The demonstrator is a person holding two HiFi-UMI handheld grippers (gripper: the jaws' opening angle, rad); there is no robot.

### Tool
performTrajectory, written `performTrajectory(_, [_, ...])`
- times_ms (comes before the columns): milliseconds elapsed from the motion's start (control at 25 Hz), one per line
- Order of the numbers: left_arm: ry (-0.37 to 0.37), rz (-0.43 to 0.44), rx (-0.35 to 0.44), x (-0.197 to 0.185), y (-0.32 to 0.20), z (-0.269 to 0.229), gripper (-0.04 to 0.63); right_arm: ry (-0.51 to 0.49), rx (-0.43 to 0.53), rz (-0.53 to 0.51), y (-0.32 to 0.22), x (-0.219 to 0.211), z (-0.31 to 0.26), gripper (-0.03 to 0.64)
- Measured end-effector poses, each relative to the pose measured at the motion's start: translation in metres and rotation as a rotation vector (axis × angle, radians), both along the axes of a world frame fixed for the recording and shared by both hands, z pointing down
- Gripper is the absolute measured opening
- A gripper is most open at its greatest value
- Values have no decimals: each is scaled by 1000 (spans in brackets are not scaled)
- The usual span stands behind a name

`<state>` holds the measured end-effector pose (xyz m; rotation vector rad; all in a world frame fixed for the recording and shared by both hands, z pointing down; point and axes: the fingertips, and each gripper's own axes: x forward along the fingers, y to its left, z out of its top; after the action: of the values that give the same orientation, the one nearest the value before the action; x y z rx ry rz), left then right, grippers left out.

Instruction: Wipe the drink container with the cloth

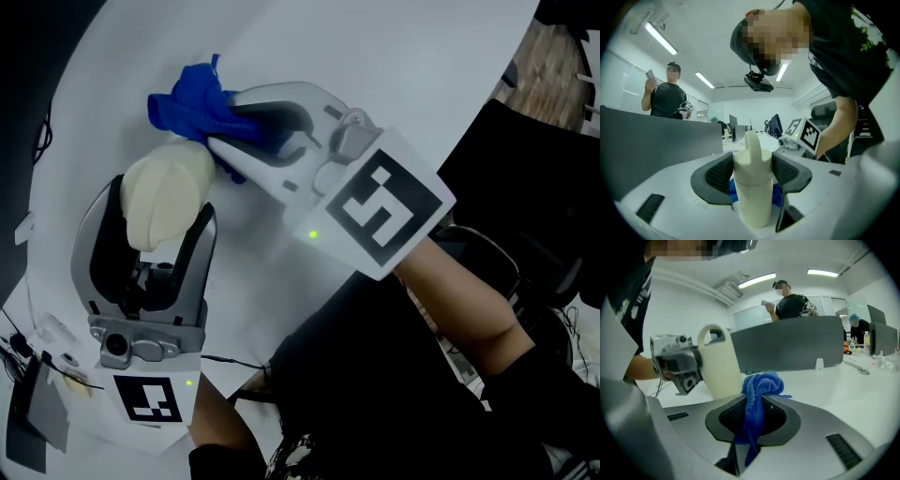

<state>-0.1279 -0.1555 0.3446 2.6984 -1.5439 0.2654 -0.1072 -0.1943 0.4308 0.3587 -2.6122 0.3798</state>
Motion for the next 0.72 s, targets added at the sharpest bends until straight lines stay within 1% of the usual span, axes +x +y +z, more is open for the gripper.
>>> performTrajectory(80, [8,7,8,1,2,0,253,58,18,-26,-2,-2,23,49])
performTrajectory(200, [16,5,8,0,2,-1,253,142,-1,-53,0,-3,51,49])
performTrajectory(280, [17,-35,-12,-5,0,0,253,181,-4,-67,2,-5,57,49])
performTrajectory(320, [5,-77,-22,-8,0,1,255,191,-1,-71,3,-6,59,49])
performTrajectory(400, [-38,-194,-31,-9,2,1,255,199,8,-74,3,-8,59,50])
performTrajectory(440, [-45,-264,-28,-7,4,-1,276,200,14,-73,2,-8,59,51])
performTrajectory(560, [-34,-463,-14,4,3,-5,308,203,21,-68,1,-5,59,51])
performTrajectory(640, [-48,-542,-12,4,-4,-5,311,205,28,-61,0,-3,58,51])
performTrajectory(720, [-49,-586,-15,-4,-11,-5,310,205,44,-55,2,-5,58,52])
